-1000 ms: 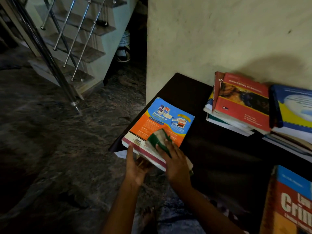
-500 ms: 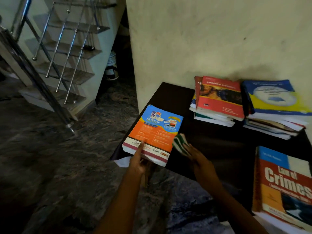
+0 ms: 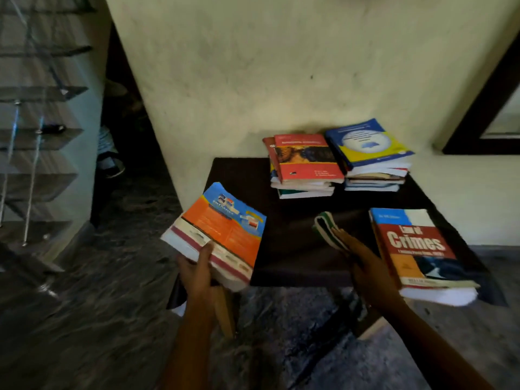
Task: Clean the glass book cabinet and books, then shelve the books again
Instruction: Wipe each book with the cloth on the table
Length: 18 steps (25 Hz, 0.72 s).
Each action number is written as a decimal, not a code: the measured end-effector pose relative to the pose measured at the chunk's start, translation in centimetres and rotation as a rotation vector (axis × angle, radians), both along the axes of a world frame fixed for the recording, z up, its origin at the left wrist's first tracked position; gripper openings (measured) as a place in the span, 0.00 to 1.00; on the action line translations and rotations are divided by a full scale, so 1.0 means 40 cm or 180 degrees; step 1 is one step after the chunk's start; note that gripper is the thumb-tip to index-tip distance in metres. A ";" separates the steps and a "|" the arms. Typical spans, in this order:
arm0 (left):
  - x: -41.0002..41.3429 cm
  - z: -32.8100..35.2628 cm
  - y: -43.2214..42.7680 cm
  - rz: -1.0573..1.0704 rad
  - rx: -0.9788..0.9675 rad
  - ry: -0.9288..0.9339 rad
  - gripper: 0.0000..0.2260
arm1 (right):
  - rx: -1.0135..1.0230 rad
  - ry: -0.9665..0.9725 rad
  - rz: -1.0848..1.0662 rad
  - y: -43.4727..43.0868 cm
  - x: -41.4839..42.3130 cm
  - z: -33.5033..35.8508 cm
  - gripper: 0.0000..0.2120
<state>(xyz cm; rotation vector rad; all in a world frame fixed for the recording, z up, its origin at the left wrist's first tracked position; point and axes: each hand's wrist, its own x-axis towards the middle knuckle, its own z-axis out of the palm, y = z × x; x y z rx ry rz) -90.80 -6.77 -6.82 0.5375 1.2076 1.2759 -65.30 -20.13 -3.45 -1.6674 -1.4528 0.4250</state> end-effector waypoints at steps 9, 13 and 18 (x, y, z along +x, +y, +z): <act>0.134 0.144 -0.096 -0.0780 0.1471 0.1961 0.20 | 0.0200 0.0127 -0.1503 -0.153 0.046 0.090 0.21; 0.320 0.209 -0.145 -0.1136 0.2274 0.1873 0.31 | 0.0404 0.0372 -0.1990 -0.258 0.145 0.104 0.20; 0.599 0.252 -0.168 -0.1278 0.3339 0.2018 0.31 | 0.0571 0.0597 -0.1877 -0.359 0.271 0.116 0.19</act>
